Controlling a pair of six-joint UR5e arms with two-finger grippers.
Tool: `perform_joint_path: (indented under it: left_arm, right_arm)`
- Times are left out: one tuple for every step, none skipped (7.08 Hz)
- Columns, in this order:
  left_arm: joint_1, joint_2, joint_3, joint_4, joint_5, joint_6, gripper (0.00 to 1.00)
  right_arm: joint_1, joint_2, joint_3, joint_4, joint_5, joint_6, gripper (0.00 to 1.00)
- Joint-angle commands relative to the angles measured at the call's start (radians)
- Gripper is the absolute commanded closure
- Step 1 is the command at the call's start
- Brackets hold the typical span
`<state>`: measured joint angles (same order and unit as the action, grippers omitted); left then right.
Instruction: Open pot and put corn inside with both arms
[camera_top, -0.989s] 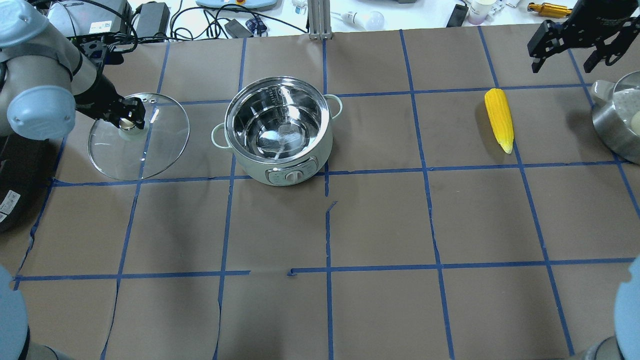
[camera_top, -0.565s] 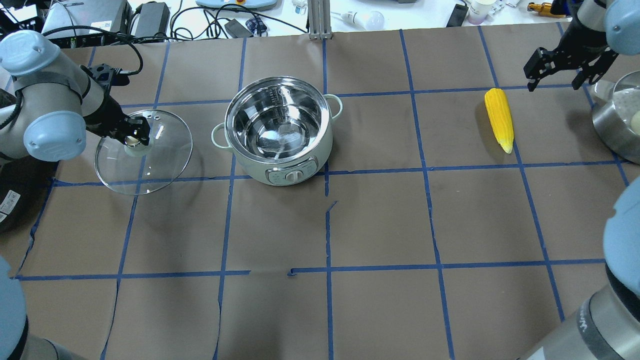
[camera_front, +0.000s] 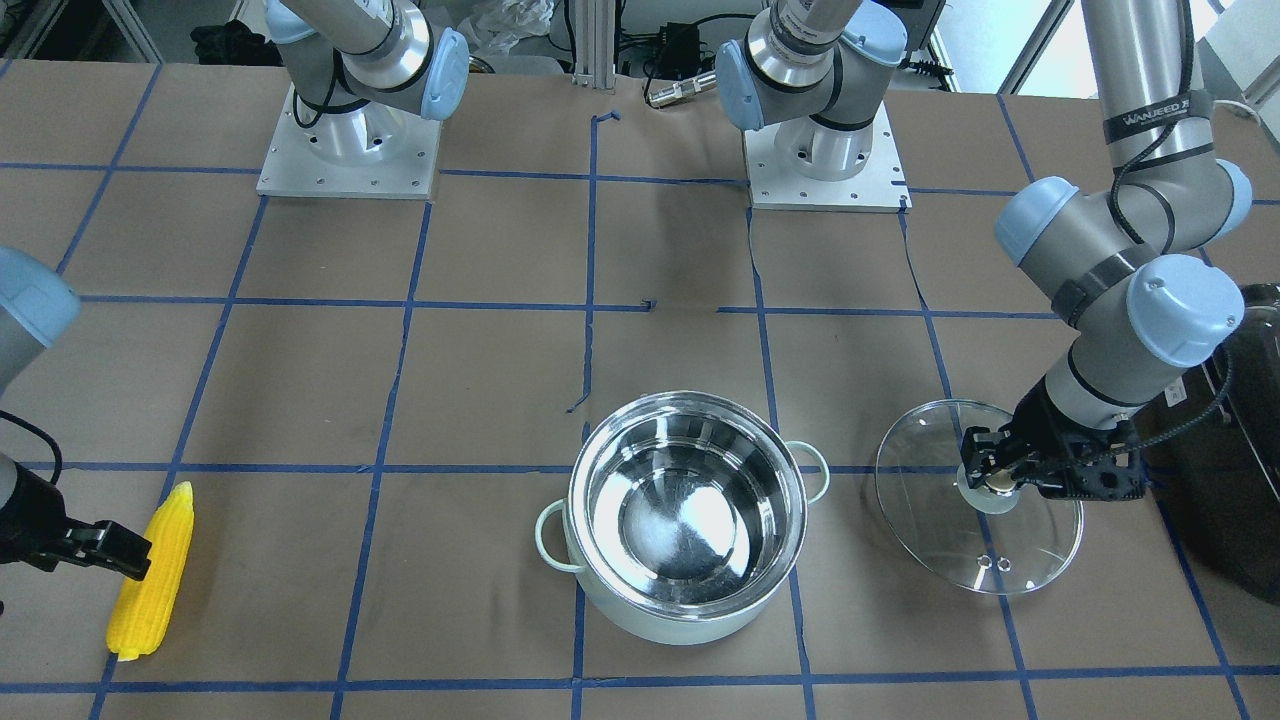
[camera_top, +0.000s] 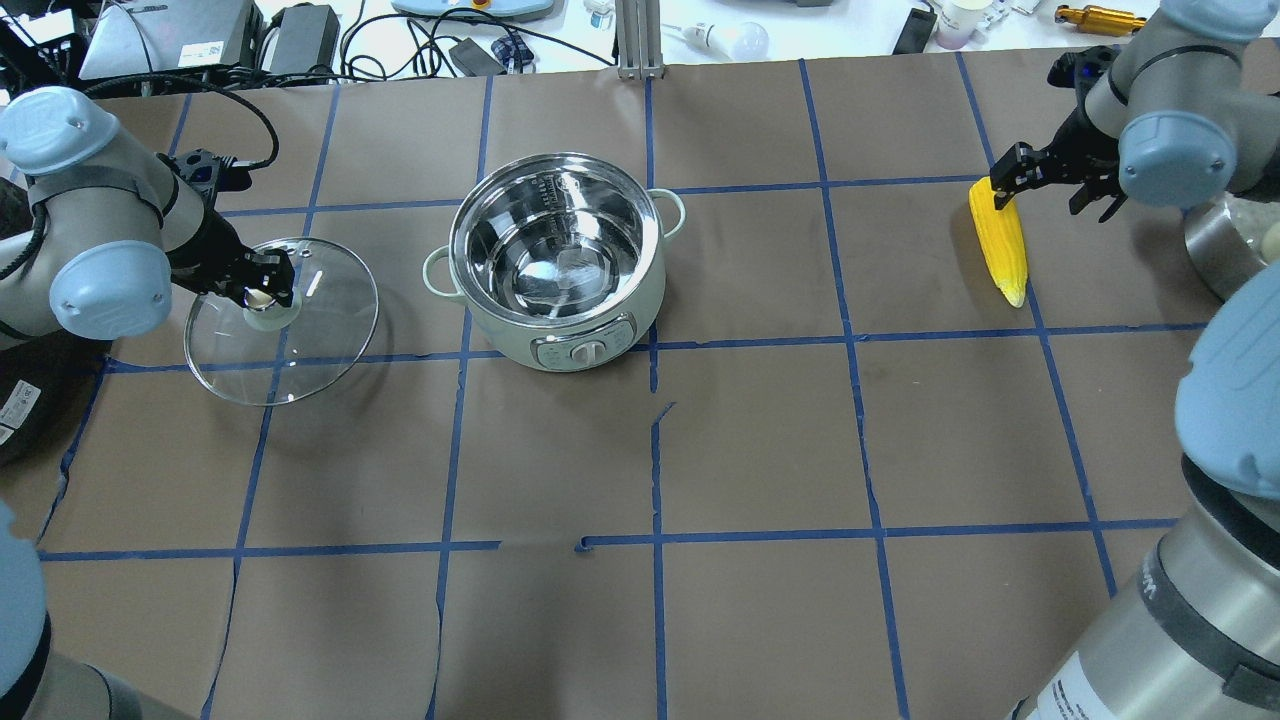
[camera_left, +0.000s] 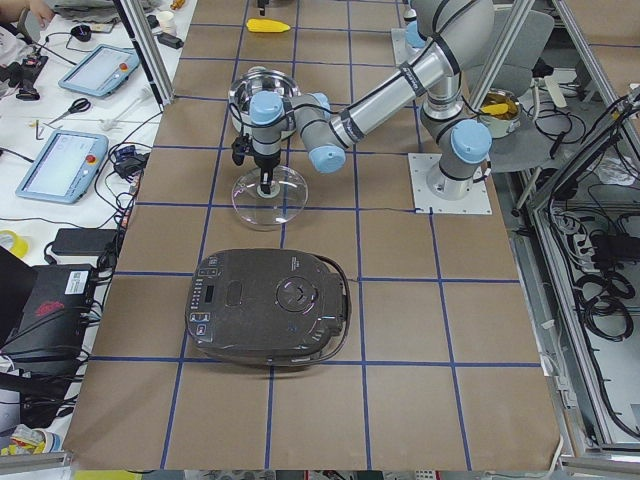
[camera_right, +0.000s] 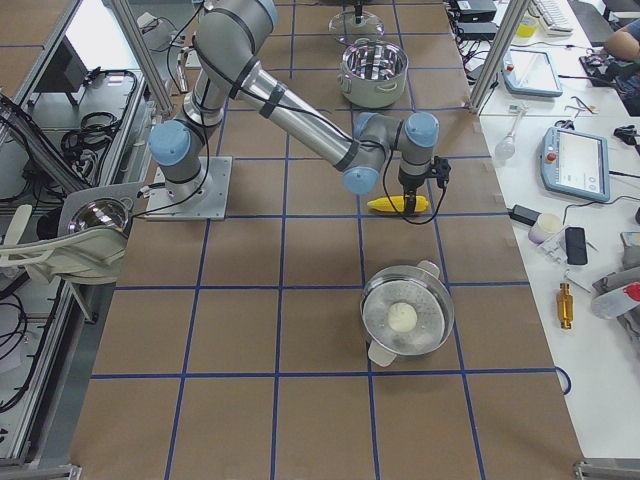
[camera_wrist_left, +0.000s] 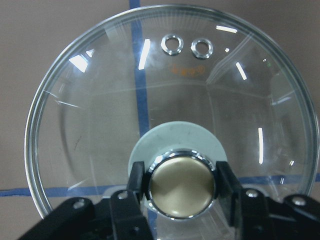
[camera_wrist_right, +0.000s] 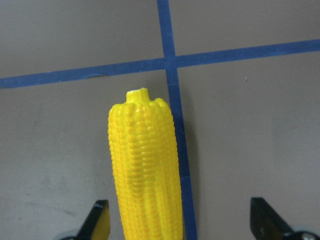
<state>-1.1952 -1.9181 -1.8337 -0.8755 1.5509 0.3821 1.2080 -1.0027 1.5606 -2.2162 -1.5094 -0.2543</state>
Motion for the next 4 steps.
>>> perform_joint_path:
  left_arm:
    - [0.023,-0.018,-0.001,0.006,-0.003,0.003,0.76]
    - [0.051,-0.025,-0.002,0.004,-0.008,0.009,0.76]
    - [0.054,-0.028,-0.002,0.004,-0.006,0.011,0.76]
    - [0.052,-0.030,-0.002,0.004,-0.006,0.003,0.74]
  right_arm:
    - [0.024,0.023,0.056,-0.101,0.011,-0.005,0.07]
    - [0.024,0.027,0.056,-0.105,0.011,-0.008,0.24]
    - [0.024,0.026,0.055,-0.105,0.012,-0.013,0.63]
    - [0.024,0.027,0.058,-0.106,0.011,-0.020,0.82]
